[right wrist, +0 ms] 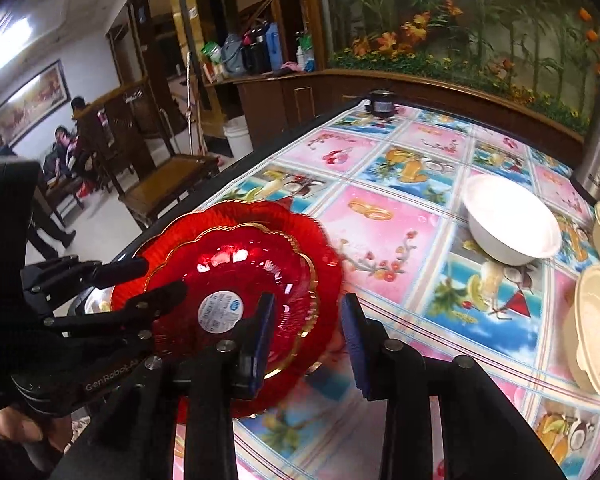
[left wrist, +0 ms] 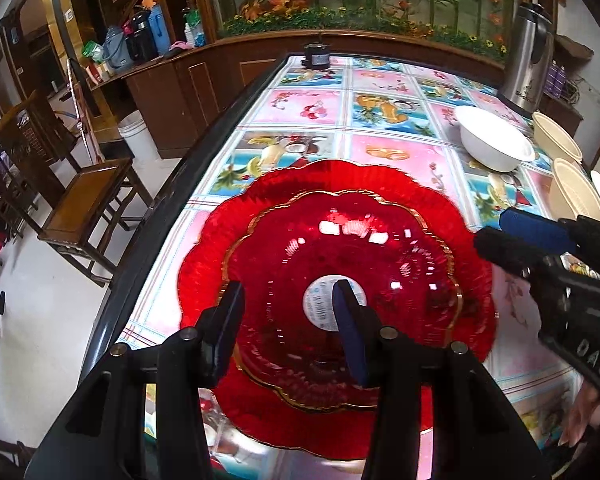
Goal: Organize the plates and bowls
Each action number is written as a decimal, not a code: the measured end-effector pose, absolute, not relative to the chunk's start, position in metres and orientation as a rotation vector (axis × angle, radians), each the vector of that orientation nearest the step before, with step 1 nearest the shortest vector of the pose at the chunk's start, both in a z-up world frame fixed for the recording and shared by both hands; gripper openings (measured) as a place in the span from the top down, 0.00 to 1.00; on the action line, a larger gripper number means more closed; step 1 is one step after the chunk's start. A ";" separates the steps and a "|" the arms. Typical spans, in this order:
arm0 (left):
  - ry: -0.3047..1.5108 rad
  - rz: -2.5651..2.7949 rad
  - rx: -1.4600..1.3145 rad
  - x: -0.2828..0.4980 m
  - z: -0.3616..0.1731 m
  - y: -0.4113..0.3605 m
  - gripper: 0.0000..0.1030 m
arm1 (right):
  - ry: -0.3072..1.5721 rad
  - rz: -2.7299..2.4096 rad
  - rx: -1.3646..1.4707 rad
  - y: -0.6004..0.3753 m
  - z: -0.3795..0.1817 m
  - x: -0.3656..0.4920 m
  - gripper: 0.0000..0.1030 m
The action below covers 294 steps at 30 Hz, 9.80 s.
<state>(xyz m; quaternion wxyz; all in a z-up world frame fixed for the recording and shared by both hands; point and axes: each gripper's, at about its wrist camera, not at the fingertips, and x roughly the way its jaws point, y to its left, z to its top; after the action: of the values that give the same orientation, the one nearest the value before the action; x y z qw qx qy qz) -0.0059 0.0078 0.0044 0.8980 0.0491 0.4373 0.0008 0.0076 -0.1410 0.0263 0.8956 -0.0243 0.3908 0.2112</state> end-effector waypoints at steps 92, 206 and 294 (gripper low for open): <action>1.189 -0.241 -0.065 0.199 -0.007 -0.168 0.91 | 0.883 0.120 0.411 -0.351 -0.011 0.143 0.89; 0.938 -0.044 -0.196 -0.001 -0.011 0.063 0.86 | 0.998 0.568 0.281 -0.133 -0.013 0.014 0.78; 0.899 -0.342 0.161 -0.049 0.002 -0.118 0.52 | 1.107 0.227 0.173 -0.386 -0.026 0.042 0.74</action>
<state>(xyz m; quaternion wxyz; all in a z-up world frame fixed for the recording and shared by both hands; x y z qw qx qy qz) -0.0491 -0.1177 0.0023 0.8836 0.0773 0.4317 -0.1642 0.0421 -0.3856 -0.0262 0.8411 0.0820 0.5238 0.1075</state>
